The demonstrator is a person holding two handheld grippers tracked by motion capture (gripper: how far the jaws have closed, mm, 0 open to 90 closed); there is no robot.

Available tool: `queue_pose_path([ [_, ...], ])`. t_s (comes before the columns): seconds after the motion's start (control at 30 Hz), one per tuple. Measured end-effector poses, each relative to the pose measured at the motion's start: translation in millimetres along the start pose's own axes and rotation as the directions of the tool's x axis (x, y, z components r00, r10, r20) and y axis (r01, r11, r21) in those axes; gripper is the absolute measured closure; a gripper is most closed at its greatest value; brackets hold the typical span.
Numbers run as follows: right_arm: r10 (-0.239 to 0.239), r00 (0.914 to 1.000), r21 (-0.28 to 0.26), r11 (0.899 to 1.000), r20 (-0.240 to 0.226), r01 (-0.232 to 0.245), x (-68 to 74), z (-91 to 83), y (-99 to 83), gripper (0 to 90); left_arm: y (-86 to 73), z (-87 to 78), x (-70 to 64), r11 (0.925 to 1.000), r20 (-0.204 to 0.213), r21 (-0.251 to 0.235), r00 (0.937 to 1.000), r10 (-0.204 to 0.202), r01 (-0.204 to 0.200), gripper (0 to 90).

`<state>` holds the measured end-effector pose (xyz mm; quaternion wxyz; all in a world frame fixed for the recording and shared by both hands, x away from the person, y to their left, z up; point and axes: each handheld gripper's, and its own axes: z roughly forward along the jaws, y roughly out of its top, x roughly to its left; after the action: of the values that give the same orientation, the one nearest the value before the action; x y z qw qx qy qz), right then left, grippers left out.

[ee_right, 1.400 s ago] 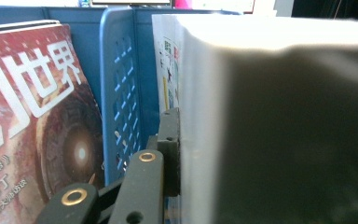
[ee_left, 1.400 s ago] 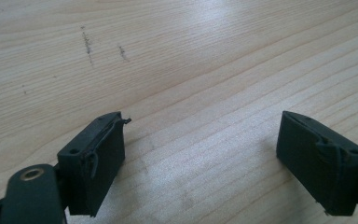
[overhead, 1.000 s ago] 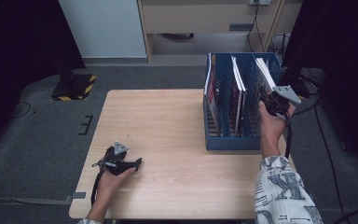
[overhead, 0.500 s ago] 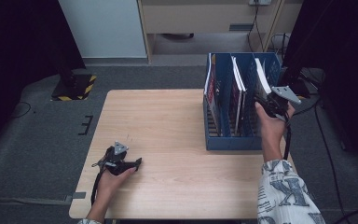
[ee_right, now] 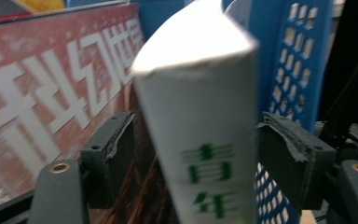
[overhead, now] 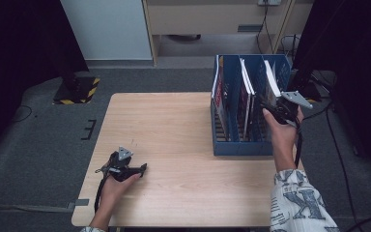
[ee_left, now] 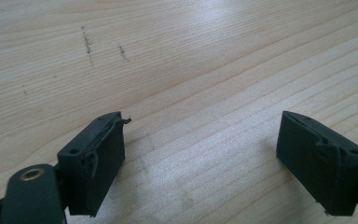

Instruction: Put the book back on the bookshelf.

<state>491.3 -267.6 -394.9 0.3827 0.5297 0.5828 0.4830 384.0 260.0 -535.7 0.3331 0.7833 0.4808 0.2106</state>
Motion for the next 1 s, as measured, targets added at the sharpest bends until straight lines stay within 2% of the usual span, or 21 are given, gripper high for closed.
queue_pose_path([
  [0.07, -0.013, 0.9998, 0.015, 1.000, -0.014, 0.013, 0.7, -0.8, -0.6, 26.7, 0.0, 0.0, 0.0, 1.0000, 0.000, 0.000, 1.0000, 0.000, 0.000, 14.3],
  [0.3, 0.012, 0.9992, 0.042, 0.999, -0.038, -0.010, 0.8, -3.2, -0.1, 21.0, 0.0, 0.0, 0.0, 1.0000, 0.000, 0.000, 1.0000, 0.000, 0.000, 14.3],
  [1.0, 0.009, 0.9970, 0.062, 0.998, -0.076, -0.004, -4.7, -16.5, -7.1, 14.8, 0.1, 0.0, 0.0, 1.0000, 0.000, 0.000, 1.0000, 0.000, 0.000, 14.3],
])
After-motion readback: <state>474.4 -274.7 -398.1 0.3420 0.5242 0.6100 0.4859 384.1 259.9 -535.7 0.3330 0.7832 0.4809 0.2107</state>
